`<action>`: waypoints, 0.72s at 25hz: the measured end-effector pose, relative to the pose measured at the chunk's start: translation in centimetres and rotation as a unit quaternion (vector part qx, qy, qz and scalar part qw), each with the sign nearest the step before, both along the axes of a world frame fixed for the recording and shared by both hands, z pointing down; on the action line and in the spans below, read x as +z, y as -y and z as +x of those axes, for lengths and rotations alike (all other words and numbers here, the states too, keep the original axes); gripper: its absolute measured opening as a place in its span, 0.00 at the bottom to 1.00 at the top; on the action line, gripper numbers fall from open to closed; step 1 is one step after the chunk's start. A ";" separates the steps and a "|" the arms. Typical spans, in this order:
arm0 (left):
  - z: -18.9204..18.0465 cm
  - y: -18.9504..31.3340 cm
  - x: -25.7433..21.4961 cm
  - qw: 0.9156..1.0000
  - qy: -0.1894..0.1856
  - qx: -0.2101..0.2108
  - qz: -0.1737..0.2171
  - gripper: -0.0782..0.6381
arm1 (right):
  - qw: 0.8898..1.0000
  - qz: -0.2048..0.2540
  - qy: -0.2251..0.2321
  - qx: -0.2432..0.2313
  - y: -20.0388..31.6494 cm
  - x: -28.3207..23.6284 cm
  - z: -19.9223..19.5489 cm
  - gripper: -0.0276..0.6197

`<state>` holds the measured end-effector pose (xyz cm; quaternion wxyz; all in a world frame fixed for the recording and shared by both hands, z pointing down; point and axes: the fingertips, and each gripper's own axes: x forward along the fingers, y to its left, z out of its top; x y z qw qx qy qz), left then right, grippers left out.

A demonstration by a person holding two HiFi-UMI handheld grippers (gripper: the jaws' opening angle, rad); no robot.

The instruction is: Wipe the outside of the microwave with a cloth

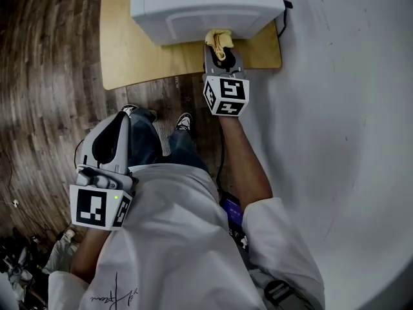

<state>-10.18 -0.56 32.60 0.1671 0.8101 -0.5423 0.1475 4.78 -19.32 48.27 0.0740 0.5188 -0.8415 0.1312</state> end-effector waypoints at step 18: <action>-2.1 -0.1 0.4 1.000 0.010 -0.010 -0.007 0.10 | 0.998 -0.011 0.019 -0.055 -1.1 0.8 -5.6 0.22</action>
